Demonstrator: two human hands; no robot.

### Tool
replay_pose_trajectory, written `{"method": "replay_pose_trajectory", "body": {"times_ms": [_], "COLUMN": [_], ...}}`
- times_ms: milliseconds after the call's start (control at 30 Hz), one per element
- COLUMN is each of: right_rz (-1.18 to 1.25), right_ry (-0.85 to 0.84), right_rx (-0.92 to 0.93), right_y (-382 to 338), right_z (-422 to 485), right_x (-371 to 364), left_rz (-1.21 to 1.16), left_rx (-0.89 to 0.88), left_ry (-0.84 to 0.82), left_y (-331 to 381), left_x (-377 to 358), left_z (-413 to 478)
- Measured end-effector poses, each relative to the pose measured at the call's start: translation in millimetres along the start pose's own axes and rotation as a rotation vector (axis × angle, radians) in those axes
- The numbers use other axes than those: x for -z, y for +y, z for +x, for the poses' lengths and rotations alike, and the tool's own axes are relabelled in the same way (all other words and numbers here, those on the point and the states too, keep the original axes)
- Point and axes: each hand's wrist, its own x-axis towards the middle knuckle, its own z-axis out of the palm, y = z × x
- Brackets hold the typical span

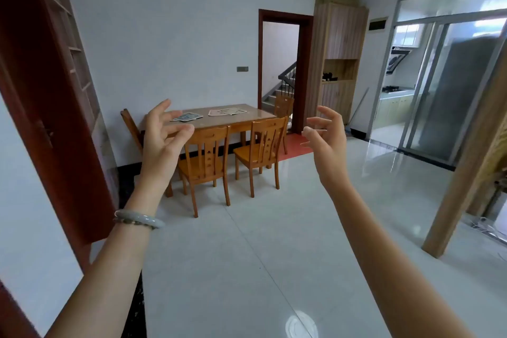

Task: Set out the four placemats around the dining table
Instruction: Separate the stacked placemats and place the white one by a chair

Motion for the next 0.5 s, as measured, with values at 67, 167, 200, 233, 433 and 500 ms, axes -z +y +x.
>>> {"method": "replay_pose_trajectory", "body": {"times_ms": [67, 167, 200, 233, 433, 500], "right_rz": [-0.007, -0.019, -0.028, -0.026, -0.036, -0.044], "right_ry": [0.015, -0.002, 0.004, 0.007, 0.014, 0.015], "right_rx": [-0.006, -0.023, -0.027, -0.029, -0.037, -0.05], "right_y": [18.1, 51.0, 58.8, 68.5, 127.5, 148.2], "right_z": [25.4, 68.4, 83.0, 97.3, 163.6, 185.3], "right_x": [-21.4, -56.5, -68.1, -78.5, -125.4, -136.6], "left_rz": [0.028, 0.047, 0.055, 0.053, 0.022, 0.039], "left_rx": [0.014, 0.033, 0.041, 0.038, 0.043, 0.046], "left_ry": [0.009, -0.009, -0.011, -0.014, -0.014, -0.013], "left_y": [-23.0, -66.5, -78.3, -92.2, -164.6, -188.2], "left_x": [-2.6, -7.8, -10.5, -12.4, -28.4, -35.8], "left_z": [26.0, 68.7, 83.7, 99.1, 170.6, 190.0]}}
